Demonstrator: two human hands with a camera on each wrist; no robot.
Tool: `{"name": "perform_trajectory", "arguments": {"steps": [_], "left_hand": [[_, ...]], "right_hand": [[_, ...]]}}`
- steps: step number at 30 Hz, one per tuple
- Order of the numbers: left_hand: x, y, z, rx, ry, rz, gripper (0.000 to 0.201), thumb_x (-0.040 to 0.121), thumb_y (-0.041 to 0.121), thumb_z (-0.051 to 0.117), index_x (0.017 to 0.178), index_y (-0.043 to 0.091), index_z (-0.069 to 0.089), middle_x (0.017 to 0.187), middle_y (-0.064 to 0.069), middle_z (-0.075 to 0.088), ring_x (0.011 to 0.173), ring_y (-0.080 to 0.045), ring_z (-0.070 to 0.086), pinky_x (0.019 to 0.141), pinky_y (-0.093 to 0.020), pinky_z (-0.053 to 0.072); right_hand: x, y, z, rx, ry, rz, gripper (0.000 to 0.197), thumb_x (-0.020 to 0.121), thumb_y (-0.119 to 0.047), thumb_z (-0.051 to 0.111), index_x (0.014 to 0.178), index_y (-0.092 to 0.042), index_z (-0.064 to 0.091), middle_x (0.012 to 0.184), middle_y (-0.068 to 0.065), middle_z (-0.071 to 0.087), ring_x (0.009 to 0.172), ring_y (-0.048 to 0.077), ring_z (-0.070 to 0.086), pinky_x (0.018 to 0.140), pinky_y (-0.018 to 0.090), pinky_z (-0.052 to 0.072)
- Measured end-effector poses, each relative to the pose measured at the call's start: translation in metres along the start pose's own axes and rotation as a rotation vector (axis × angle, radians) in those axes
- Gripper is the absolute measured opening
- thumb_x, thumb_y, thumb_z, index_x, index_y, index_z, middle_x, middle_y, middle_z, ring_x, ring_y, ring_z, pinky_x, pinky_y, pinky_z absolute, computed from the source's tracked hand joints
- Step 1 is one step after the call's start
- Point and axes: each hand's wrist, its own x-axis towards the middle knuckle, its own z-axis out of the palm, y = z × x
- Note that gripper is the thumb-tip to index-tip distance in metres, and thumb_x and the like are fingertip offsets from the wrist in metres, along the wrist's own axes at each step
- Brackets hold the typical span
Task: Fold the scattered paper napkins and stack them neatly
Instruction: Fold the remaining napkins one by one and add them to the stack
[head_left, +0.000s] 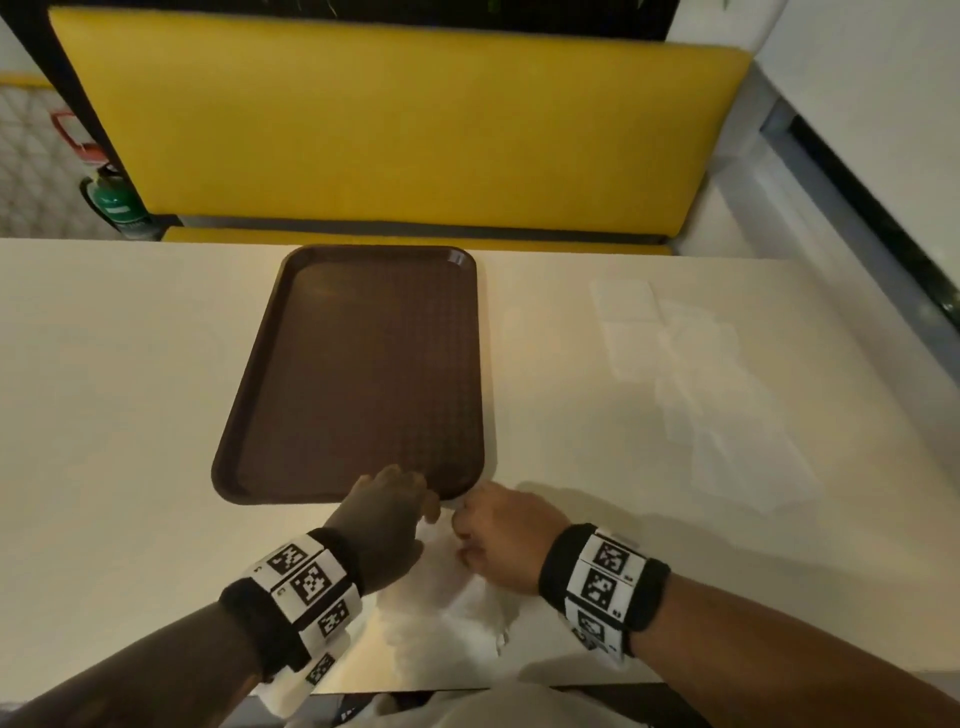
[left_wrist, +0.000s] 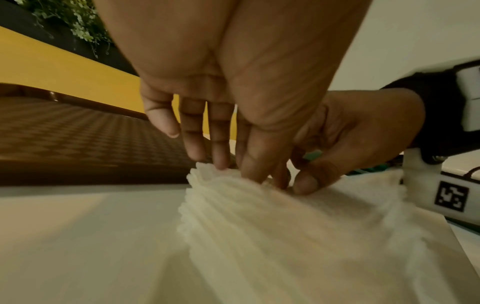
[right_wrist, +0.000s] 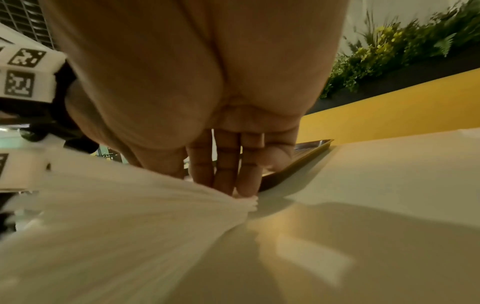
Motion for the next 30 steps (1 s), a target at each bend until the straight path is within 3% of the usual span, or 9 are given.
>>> {"name": "perform_trajectory", "arguments": {"steps": [4,8,13,17,22,25,28,30], "left_hand": [[0.009,0.006,-0.009,-0.039,-0.024,0.005,0.021,0.089,0.033,0.056,0.11,0.031,0.058,0.116,0.013,0.056,0.114,-0.008,0.049,0.103,-0.03,0.039],[0.037,0.014,-0.026,-0.272,0.016,-0.023,0.008,0.086,0.028,0.061,0.094,0.029,0.062,0.093,0.01,0.063,0.085,-0.006,0.061,0.075,-0.02,0.051],[0.094,0.031,-0.048,-0.257,0.105,-0.027,0.015,0.087,0.021,0.059,0.098,0.013,0.064,0.096,-0.004,0.066,0.086,-0.02,0.059,0.074,-0.024,0.041],[0.125,0.037,-0.049,-0.346,0.066,-0.075,0.012,0.084,0.024,0.063,0.094,0.018,0.061,0.087,0.004,0.057,0.085,-0.018,0.058,0.074,-0.025,0.043],[0.136,0.047,-0.046,-0.381,0.04,-0.091,0.009,0.086,0.025,0.062,0.089,0.023,0.054,0.082,0.009,0.056,0.068,-0.002,0.051,0.058,-0.014,0.036],[0.139,0.046,-0.043,-0.411,0.019,-0.118,0.01,0.087,0.029,0.061,0.091,0.025,0.053,0.08,0.013,0.053,0.067,0.001,0.051,0.056,-0.012,0.035],[0.141,0.043,-0.043,-0.434,0.0,-0.126,0.009,0.089,0.029,0.06,0.09,0.026,0.052,0.081,0.013,0.053,0.07,-0.001,0.053,0.06,-0.012,0.039],[0.144,0.042,-0.043,-0.485,-0.019,-0.124,0.009,0.091,0.028,0.058,0.087,0.022,0.054,0.084,0.005,0.059,0.076,-0.01,0.059,0.069,-0.02,0.048]], "right_hand": [[-0.003,0.003,-0.011,0.13,0.068,0.077,0.021,0.095,-0.033,0.053,0.095,-0.014,0.063,0.099,0.007,0.063,0.088,0.024,0.059,0.08,0.039,0.051],[-0.006,0.032,-0.032,0.232,0.157,0.248,0.022,0.094,-0.033,0.052,0.08,-0.016,0.055,0.079,0.002,0.058,0.074,0.025,0.057,0.069,0.035,0.05],[0.004,0.112,-0.073,0.091,0.188,0.657,0.029,0.094,-0.036,0.051,0.104,-0.009,0.058,0.104,0.01,0.063,0.088,0.028,0.058,0.069,0.03,0.041],[0.022,0.159,-0.094,0.095,0.254,0.871,0.028,0.092,-0.028,0.056,0.111,-0.007,0.058,0.114,0.011,0.064,0.102,0.03,0.062,0.072,0.031,0.044],[0.042,0.197,-0.096,0.124,0.287,0.974,0.035,0.086,-0.025,0.065,0.116,-0.008,0.057,0.121,0.012,0.06,0.109,0.032,0.06,0.089,0.036,0.049],[0.053,0.209,-0.094,0.106,0.299,0.993,0.028,0.092,-0.013,0.053,0.118,-0.005,0.059,0.125,0.015,0.057,0.112,0.032,0.06,0.092,0.037,0.048],[0.055,0.215,-0.093,0.048,0.284,0.981,0.029,0.095,-0.008,0.042,0.119,-0.005,0.058,0.127,0.015,0.055,0.113,0.033,0.059,0.092,0.038,0.048],[0.054,0.213,-0.094,0.015,0.288,0.948,0.027,0.095,-0.008,0.041,0.117,-0.006,0.057,0.124,0.014,0.057,0.111,0.032,0.059,0.09,0.037,0.047]]}}
